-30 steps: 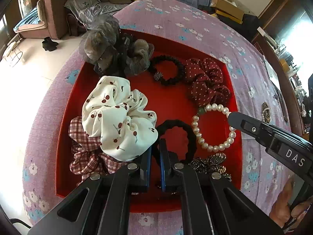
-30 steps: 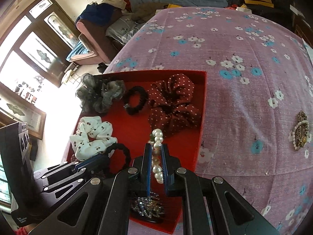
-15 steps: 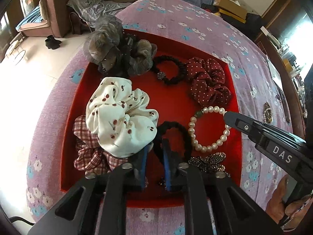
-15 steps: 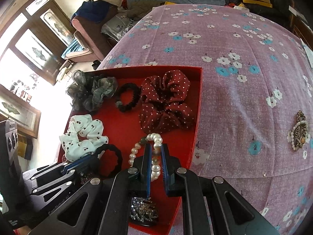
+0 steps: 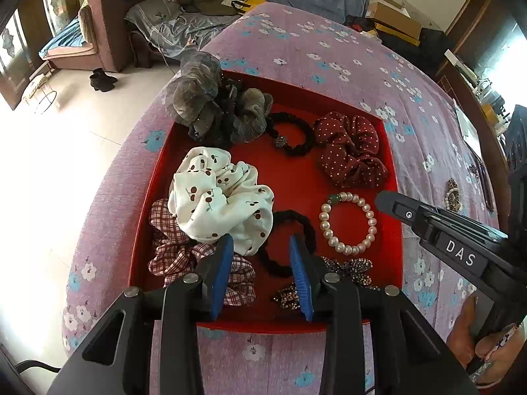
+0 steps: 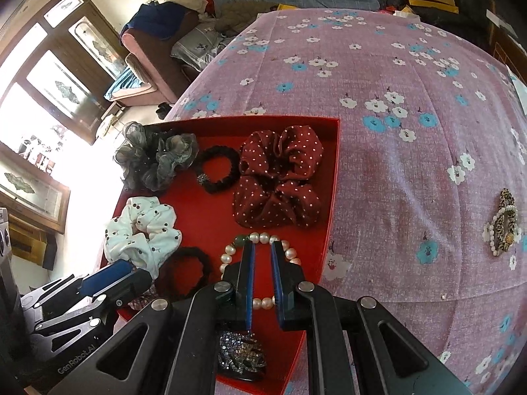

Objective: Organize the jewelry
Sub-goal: 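Lower both items into the tray and open both tools, then move both open tools to the leopard scrunchie and pearl bracelet on the cover, then grasp the leopard-print scrunchie with the left tool while the right tool grasps the white pearl bracelet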

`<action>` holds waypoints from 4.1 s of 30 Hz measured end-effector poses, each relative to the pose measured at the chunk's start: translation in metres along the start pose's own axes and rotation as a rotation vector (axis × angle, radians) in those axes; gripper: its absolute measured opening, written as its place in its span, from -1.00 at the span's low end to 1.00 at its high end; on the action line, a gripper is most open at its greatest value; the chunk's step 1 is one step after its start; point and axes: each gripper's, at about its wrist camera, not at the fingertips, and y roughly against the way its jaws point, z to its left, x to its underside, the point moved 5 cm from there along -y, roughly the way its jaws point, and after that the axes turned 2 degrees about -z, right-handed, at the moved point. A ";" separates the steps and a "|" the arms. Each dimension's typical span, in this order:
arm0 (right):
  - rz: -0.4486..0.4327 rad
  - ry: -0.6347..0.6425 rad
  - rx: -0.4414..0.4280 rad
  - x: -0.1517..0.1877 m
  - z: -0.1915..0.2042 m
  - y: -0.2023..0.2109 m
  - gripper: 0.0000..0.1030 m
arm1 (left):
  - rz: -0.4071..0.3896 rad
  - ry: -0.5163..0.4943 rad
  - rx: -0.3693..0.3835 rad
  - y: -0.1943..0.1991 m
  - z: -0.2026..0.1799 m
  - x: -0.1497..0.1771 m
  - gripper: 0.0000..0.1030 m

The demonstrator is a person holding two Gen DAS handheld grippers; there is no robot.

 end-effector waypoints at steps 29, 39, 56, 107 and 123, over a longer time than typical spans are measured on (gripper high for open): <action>-0.093 -0.122 -0.010 0.037 -0.071 0.071 -0.39 | -0.057 -0.051 -0.056 0.041 -0.049 0.013 -0.08; -0.120 -0.321 0.092 0.081 -0.198 0.117 -0.38 | -0.042 -0.078 0.011 0.042 -0.107 0.023 -0.08; -0.185 -0.300 0.096 0.054 -0.275 0.119 -0.39 | 0.014 -0.217 0.080 0.013 -0.229 0.044 -0.08; -0.108 -0.347 0.051 0.131 -0.336 0.132 -0.88 | 0.133 -0.368 0.265 -0.109 -0.386 0.023 -0.10; -0.130 -0.340 0.065 0.130 -0.332 0.136 -0.88 | 0.107 -0.435 0.227 -0.103 -0.404 0.032 -0.91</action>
